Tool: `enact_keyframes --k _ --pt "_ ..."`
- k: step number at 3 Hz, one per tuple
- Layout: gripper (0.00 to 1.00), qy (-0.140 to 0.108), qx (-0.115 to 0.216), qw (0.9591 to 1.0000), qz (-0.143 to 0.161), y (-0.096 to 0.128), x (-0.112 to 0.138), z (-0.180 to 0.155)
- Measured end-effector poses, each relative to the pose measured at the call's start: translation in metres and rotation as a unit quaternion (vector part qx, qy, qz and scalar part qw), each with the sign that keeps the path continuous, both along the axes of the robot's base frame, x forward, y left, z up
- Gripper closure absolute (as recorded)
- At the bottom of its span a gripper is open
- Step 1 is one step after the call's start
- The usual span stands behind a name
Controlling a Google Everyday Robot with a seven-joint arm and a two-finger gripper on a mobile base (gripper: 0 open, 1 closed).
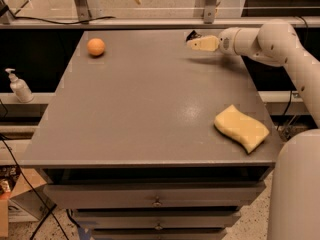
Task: Move rxbar chocolate near orange
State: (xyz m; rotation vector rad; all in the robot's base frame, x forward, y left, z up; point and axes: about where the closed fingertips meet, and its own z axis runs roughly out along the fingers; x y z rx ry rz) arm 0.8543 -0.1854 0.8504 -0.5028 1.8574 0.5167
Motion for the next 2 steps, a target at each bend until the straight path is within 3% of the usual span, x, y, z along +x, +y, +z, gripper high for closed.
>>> enact_keyframes --k 1,2 --pt "0.00 0.003 0.006 0.9998 -0.018 -0.0058 0.0151 -0.0082" --pt "0.18 0.010 0.008 0.9996 -0.024 -0.0073 0.0224 -0.0166"
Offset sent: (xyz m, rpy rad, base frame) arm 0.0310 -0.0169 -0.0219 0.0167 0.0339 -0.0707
